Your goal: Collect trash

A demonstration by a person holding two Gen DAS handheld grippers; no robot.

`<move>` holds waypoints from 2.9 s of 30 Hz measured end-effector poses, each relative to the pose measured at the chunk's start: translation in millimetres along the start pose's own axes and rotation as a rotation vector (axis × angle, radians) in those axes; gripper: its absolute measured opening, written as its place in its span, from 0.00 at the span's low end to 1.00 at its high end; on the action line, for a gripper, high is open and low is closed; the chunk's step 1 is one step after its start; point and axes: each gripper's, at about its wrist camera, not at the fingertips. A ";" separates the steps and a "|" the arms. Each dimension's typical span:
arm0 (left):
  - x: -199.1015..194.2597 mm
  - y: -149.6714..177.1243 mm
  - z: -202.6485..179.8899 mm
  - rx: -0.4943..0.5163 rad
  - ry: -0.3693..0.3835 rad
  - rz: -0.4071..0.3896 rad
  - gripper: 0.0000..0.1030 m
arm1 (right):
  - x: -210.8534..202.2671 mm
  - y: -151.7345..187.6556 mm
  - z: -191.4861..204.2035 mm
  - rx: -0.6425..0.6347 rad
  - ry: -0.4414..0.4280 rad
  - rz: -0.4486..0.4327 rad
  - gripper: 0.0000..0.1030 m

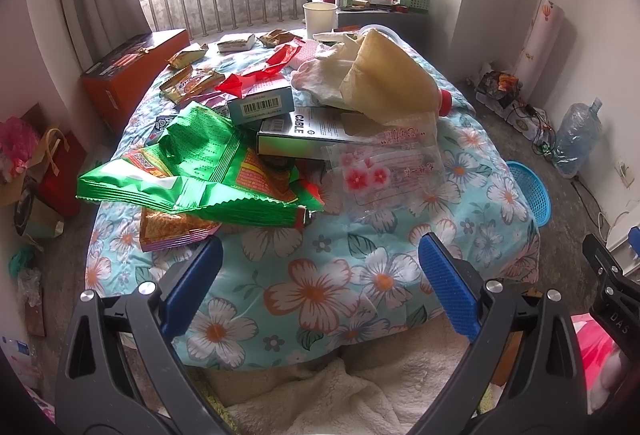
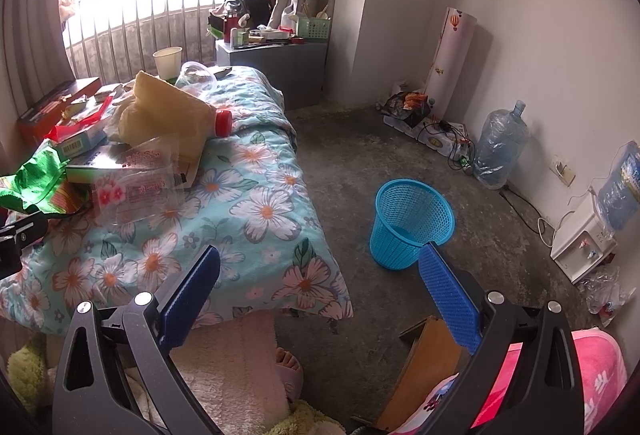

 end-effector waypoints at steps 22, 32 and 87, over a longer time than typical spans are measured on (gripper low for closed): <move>0.3 -0.1 -0.2 0.001 -0.002 0.001 0.92 | -0.6 0.0 -0.1 0.001 -0.002 -0.003 0.94; 0.8 0.0 0.1 0.003 -0.003 0.001 0.92 | -0.6 -0.5 0.9 0.004 -0.005 -0.002 0.94; -8.8 -126.2 67.9 0.076 0.065 -0.175 0.92 | 46.9 -74.5 20.6 0.017 -0.259 -0.183 0.94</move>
Point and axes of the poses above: each gripper's, at about its wrist camera, not at the fingertips, and x roughly the way its jaws point, z to its left, y to its underside, and after that the axes turned 8 degrees about -y, right-handed
